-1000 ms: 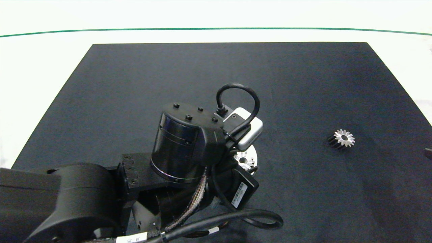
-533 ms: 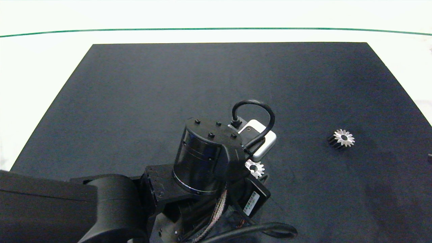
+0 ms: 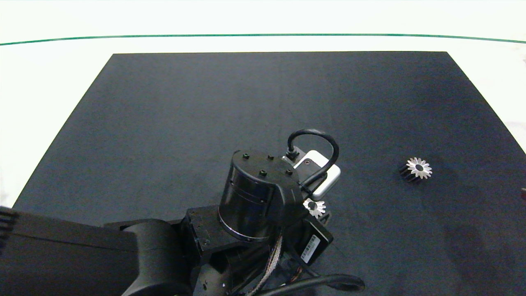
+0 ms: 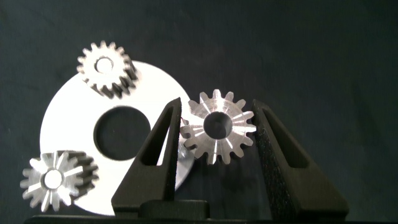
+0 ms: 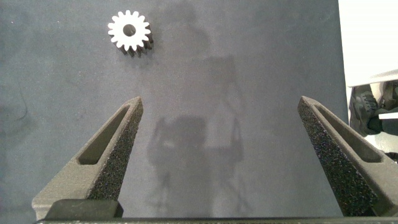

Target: Remove an incorrectly installed larger gear and replace it with the correct smaller gear

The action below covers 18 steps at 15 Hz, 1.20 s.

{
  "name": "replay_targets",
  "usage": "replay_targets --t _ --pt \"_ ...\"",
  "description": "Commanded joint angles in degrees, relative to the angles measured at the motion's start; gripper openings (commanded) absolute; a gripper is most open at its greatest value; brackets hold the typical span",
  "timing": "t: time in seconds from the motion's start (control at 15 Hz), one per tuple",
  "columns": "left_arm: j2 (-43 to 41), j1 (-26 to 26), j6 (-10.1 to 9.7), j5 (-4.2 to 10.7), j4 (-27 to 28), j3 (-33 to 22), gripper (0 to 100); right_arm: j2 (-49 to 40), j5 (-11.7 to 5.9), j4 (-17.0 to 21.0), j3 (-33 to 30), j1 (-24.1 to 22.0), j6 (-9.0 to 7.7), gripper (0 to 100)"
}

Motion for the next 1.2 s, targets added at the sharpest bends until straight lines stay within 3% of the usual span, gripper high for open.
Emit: replay_targets --t 0.07,1.2 --pt "1.5 0.3 0.51 0.11 -0.8 0.3 19 0.1 0.01 0.0 0.4 0.0 -0.04 100" --pt "1.7 3.4 1.57 0.11 -4.5 3.9 19 -0.5 0.98 0.0 2.0 0.0 -0.04 100"
